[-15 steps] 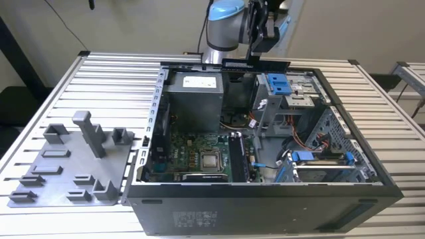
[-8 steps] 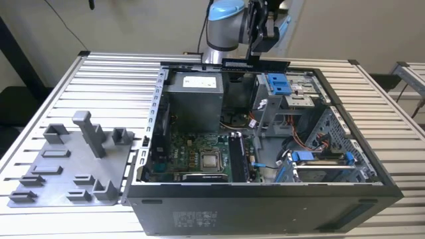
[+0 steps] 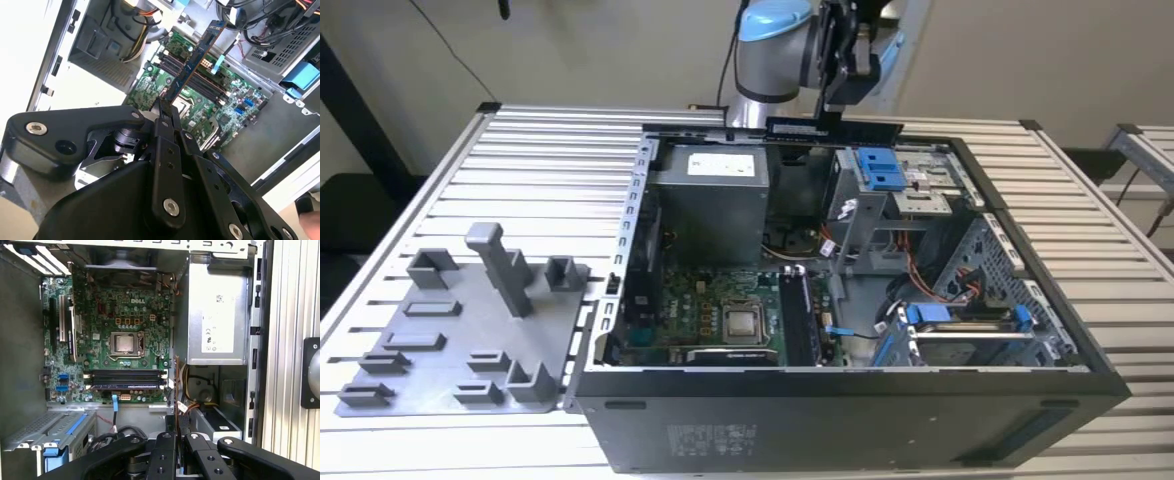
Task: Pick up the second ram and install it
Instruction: 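Insert the second ram into the second slot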
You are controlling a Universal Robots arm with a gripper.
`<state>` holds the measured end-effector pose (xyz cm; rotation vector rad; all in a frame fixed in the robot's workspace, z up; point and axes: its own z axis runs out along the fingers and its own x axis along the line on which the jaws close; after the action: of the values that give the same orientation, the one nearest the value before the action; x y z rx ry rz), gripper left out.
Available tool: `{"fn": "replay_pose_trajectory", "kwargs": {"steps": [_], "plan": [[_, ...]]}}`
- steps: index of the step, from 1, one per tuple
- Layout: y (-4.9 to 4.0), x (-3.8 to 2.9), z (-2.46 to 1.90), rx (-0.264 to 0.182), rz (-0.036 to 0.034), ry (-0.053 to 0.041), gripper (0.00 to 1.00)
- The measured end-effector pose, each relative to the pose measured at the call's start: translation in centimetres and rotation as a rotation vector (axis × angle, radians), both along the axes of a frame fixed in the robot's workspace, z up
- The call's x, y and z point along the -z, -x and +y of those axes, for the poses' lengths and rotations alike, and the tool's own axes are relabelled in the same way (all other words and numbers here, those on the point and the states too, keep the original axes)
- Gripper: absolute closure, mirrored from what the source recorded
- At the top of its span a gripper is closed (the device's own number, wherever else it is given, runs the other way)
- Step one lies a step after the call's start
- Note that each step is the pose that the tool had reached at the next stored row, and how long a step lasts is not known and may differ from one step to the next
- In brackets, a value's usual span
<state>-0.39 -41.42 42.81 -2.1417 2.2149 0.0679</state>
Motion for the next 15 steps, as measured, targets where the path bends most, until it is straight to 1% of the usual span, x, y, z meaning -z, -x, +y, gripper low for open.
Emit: {"fn": "replay_pose_trajectory", "kwargs": {"steps": [4, 15], "plan": [[0.00, 0.02, 0.00, 0.037, 0.0000, 0.0000, 0.87], [0.00, 0.09, 0.00, 0.159, 0.0000, 0.0000, 0.87]]}}
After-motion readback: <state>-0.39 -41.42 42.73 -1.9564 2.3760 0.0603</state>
